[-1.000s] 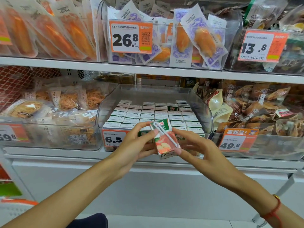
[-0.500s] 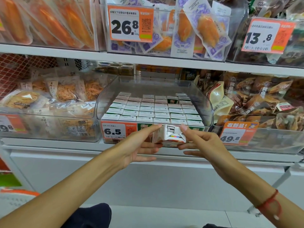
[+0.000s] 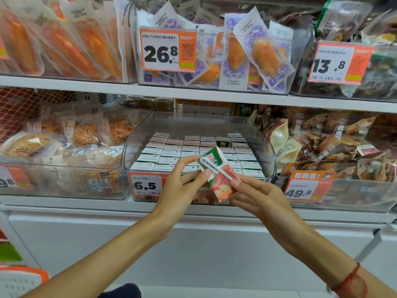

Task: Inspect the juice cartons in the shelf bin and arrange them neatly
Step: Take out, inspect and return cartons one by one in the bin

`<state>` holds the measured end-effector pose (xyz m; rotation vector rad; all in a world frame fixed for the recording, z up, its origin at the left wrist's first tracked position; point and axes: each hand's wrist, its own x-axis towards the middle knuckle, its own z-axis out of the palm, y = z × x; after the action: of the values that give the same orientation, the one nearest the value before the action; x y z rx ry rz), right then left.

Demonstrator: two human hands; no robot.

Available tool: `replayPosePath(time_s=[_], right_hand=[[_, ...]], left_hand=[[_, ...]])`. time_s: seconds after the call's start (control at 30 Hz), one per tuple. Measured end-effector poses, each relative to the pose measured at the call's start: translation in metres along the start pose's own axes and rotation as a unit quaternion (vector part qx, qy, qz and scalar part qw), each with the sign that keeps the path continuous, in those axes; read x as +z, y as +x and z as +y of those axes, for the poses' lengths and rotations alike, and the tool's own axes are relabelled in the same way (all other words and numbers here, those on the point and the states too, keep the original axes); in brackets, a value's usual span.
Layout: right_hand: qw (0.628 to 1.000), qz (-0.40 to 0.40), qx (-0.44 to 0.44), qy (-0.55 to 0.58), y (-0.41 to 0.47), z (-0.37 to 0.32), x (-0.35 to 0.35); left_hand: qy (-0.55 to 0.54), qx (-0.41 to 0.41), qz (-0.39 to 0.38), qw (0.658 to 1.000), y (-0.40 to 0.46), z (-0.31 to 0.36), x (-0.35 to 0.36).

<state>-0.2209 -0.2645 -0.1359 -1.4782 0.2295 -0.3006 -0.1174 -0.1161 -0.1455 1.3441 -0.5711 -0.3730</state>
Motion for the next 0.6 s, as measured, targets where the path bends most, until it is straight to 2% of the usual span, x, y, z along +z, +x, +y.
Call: replayPosePath(time_s=[0.1,0.17,0.27,0.4,0.5,0.6], right_hand=[[0.993,0.066,-0.062,-0.074,-0.002,-0.001,0.0],[0.969,0.091,-0.143,-0.181,-0.003,0.0,-0.002],[0.883,0.092,-0.285,-0.363,-0.003,0.006,-0.005],[0.753,0.058,-0.41,-0.511,-0.003,0.008,-0.007],[0.673,0.067,-0.461,-0.575,-0.002,0.005,-0.006],[0.632,0.063,-0.485,-0.601,-0.001,0.003,-0.006]], left_hand=[[0.013,-0.016,0.022,1.0,0.001,-0.002,-0.002],[-0.012,-0.054,0.022,0.998,0.003,-0.001,-0.001],[-0.096,-0.124,0.011,0.988,0.004,0.002,-0.002],[-0.188,-0.153,-0.023,0.97,0.003,0.005,-0.008],[-0.125,-0.151,-0.026,0.98,0.004,0.007,-0.014],[-0.098,-0.162,-0.004,0.982,0.004,0.007,-0.019]])
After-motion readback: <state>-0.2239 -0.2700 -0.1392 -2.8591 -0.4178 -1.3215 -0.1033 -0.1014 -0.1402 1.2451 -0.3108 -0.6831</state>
